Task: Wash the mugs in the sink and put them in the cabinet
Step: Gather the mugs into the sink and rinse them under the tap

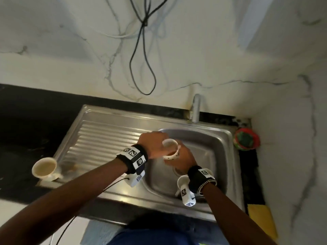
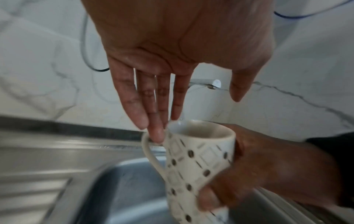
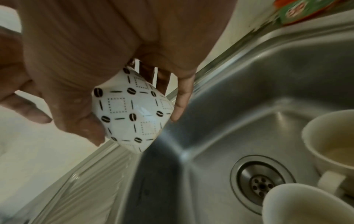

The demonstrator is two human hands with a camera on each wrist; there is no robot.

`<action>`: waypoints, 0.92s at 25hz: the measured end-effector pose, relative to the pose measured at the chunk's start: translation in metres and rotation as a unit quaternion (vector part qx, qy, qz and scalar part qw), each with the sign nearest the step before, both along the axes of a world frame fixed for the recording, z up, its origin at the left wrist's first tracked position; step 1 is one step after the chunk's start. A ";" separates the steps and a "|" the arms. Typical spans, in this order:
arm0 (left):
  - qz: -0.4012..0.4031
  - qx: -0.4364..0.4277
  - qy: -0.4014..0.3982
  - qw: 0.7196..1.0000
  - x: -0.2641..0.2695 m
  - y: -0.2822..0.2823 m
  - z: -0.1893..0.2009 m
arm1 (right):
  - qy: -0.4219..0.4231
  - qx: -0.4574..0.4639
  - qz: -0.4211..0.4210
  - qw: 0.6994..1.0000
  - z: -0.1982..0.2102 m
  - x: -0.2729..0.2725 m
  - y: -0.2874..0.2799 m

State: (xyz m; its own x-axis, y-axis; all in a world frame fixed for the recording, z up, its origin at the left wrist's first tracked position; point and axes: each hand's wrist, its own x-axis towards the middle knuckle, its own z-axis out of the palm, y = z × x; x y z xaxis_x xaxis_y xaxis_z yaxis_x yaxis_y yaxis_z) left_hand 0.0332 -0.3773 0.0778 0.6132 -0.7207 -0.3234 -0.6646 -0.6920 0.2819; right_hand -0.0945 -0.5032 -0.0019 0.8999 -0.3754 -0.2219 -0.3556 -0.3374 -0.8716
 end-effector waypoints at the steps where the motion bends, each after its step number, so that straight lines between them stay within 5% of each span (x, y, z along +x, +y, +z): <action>1: -0.022 0.003 -0.010 1.000 0.010 -0.020 0.002 | 0.006 0.001 -0.028 1.000 -0.004 -0.005 -0.012; 8: -0.123 0.017 -0.001 0.992 0.069 -0.159 -0.012 | -0.007 0.034 -0.198 0.980 -0.028 -0.012 -0.066; 14: -0.091 0.017 0.027 0.995 0.082 -0.192 -0.047 | 0.006 0.043 -0.171 0.984 -0.044 -0.008 -0.085; 23: -0.175 -0.014 -0.037 0.984 0.115 -0.167 -0.071 | -0.011 0.056 -0.088 0.994 -0.044 0.027 -0.095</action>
State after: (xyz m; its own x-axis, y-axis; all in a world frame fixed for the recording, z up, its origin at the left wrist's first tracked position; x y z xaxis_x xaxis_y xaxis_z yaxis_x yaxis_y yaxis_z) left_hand 0.1482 -0.5445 0.0069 0.3460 -0.9003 -0.2641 -0.8804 -0.4088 0.2404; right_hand -0.0674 -0.5983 -0.0460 0.8272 -0.5026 -0.2511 -0.3805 -0.1723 -0.9086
